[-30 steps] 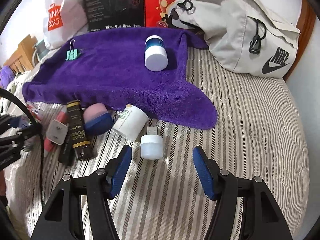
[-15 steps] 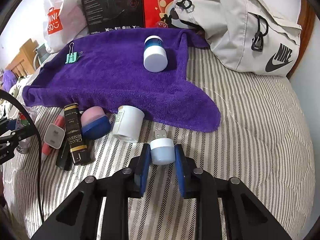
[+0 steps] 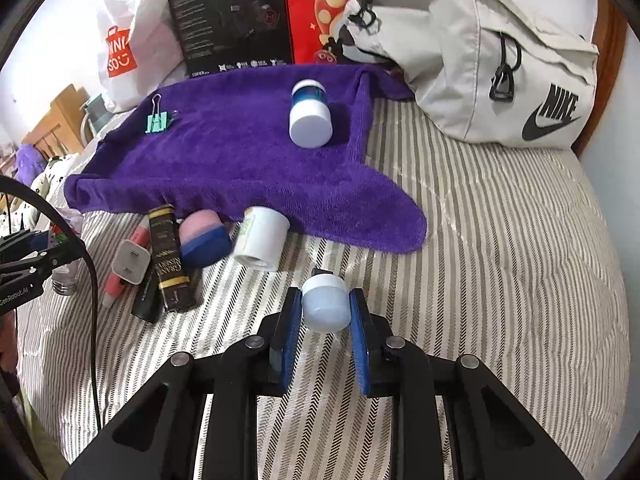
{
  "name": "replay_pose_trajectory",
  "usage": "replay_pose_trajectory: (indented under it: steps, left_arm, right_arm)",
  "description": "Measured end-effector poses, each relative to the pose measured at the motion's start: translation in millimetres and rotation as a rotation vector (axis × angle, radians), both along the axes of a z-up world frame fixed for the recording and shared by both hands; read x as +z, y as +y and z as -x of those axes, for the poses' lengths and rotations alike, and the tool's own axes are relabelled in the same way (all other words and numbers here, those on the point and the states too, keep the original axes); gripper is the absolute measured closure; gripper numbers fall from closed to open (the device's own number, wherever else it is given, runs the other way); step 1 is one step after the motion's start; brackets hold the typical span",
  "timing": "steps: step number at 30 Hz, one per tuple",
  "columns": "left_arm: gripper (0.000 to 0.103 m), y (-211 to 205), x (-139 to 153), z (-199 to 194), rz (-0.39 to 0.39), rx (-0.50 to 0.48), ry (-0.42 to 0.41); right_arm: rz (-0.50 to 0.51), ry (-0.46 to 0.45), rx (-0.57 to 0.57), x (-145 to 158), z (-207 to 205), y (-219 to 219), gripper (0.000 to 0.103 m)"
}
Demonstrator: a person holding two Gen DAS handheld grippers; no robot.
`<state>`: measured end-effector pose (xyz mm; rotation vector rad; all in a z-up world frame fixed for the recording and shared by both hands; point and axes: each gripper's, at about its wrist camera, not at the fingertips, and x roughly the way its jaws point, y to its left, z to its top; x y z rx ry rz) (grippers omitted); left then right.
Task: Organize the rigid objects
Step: 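Grasp the small white jar with the right gripper, then carry the candy bottle in the left gripper while the right carries the jar onto the towel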
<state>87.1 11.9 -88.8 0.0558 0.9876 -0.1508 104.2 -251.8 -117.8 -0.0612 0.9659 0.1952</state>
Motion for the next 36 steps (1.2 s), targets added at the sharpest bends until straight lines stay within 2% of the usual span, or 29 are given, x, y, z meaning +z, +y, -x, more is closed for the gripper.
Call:
replay_pose_trajectory:
  steps: [4, 15, 26, 36]
  left_arm:
    - [0.064, -1, 1, 1, 0.003, 0.0, -0.001]
    - [0.064, 4, 3, 2, 0.021, 0.0, 0.002]
    - [0.064, 7, 17, -1, 0.043, 0.004, -0.021]
    - [0.065, 11, 28, -2, 0.063, 0.003, -0.038]
  right_arm:
    - [-0.02, 0.014, -0.006, -5, 1, -4, 0.079]
    - [-0.039, -0.012, 0.03, 11, 8, 4, 0.079]
    - [-0.067, -0.04, 0.081, 27, 10, 18, 0.079]
    - [-0.079, -0.039, 0.105, 31, 9, 25, 0.079]
